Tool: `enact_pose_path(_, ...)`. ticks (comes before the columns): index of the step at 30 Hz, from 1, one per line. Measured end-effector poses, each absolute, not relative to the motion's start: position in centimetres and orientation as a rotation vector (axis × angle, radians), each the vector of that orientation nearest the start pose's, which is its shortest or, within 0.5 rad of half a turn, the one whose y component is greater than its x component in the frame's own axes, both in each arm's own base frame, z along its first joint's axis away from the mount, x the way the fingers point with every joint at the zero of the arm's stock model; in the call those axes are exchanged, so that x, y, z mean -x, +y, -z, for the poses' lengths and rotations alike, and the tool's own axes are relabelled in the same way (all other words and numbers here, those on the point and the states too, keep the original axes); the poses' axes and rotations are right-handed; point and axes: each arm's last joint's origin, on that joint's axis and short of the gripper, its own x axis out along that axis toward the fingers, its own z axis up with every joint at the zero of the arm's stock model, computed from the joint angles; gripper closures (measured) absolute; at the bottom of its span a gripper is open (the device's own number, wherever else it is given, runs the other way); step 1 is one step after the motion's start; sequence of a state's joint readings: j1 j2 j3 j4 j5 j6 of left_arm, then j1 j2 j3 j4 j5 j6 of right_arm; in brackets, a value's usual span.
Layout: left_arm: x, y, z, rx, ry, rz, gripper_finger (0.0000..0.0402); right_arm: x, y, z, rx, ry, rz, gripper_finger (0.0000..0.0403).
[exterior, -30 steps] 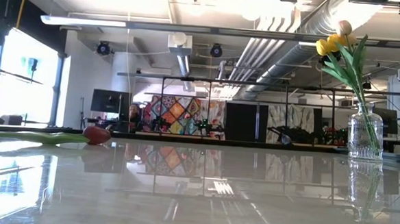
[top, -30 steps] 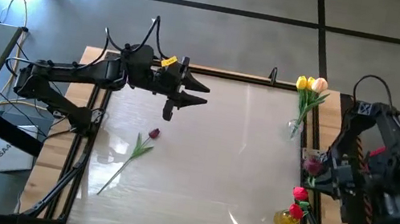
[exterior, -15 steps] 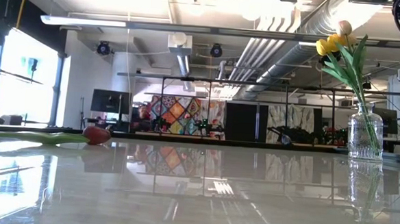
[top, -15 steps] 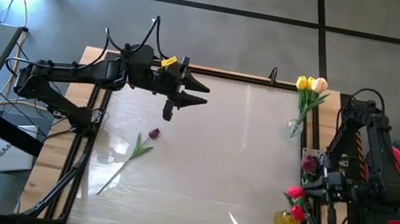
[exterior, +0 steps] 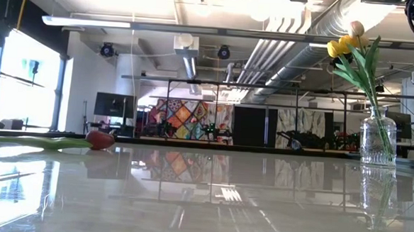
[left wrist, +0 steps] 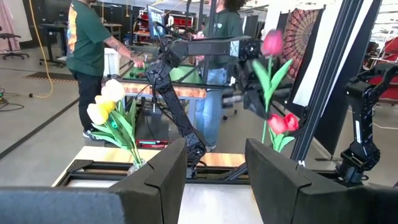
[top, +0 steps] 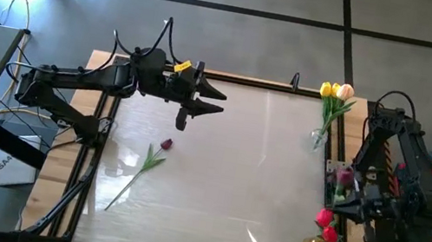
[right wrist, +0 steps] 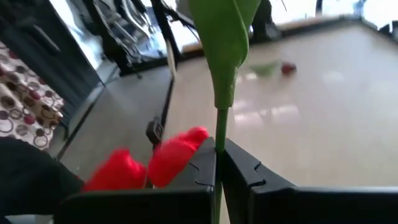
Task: Sort flowers into vase by color
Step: Put the right dark red tulip into the yellow vase
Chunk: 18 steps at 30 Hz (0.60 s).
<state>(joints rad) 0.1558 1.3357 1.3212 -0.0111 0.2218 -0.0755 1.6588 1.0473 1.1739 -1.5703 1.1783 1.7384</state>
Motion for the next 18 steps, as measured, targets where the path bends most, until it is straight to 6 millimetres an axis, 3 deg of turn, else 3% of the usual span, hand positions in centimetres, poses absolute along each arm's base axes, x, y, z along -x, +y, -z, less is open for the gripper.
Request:
enact_pose_path(9,-29.8,4.0,-41.4,0.08,0.027,0.065,0.025,-1.0,13.1,-37.8,-0.156,0.356,-0.192,0.0403)
enact_pose_path(18,-29.8,4.0,-41.4,0.08,0.027,0.065,0.025,-1.2,11.2,-41.3,-0.087,0.348,-0.272,0.0403)
